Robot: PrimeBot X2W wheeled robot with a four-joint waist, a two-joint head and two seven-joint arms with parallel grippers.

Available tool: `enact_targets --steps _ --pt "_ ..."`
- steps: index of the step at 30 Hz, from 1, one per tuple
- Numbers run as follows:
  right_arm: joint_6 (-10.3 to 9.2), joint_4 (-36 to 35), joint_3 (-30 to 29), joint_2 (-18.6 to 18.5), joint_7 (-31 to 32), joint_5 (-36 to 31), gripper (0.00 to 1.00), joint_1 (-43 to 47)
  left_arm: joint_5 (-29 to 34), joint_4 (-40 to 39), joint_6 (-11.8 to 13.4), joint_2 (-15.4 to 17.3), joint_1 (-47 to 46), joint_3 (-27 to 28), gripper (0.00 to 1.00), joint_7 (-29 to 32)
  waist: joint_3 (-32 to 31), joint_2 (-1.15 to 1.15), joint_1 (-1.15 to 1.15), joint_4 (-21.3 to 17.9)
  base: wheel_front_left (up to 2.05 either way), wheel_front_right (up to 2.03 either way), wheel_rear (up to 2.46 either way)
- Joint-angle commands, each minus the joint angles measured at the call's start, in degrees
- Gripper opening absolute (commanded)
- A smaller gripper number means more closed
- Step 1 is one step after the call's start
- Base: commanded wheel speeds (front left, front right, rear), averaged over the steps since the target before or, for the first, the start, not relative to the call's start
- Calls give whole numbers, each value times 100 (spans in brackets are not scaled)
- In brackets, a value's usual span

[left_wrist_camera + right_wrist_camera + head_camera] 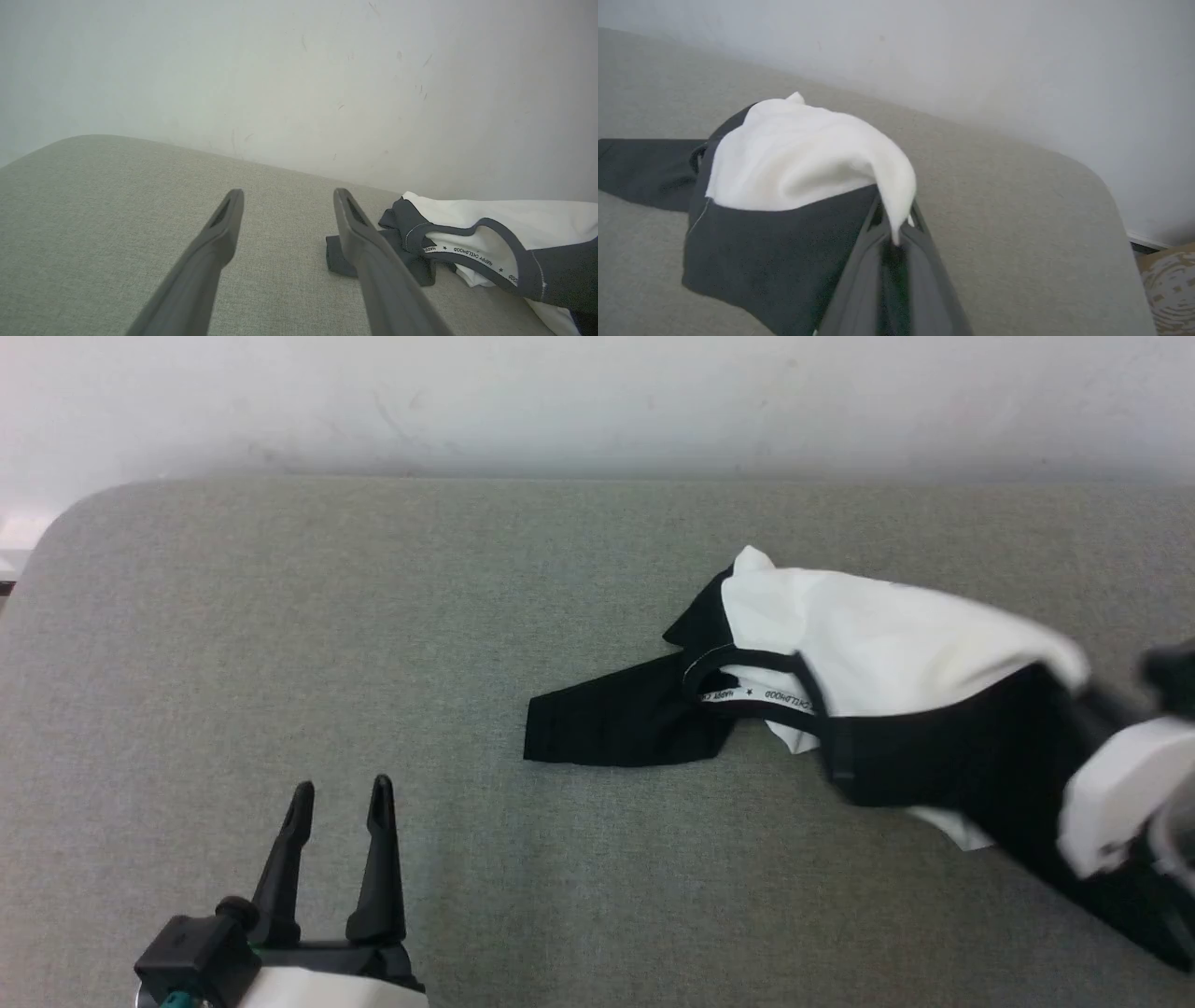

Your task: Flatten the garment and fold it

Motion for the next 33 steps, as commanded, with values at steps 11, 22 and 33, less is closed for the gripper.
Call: enact_targets --steps 11,22,33 --pt "-6 402 -2217 -500 603 -717 0 636 -10 109 -96 -91 -323 -145 100 -48 381 0 0 218 0 0 0" --pt "-6 366 -1892 -115 -30 -720 100 664 -44 219 -98 -91 -330 -154 100 -52 163 0 0 349 0 0 0" --pt "-6 -749 264 -68 610 35 100 -672 -32 147 -130 -136 -331 -291 100 -49 188 0 0 710 0 0 0"
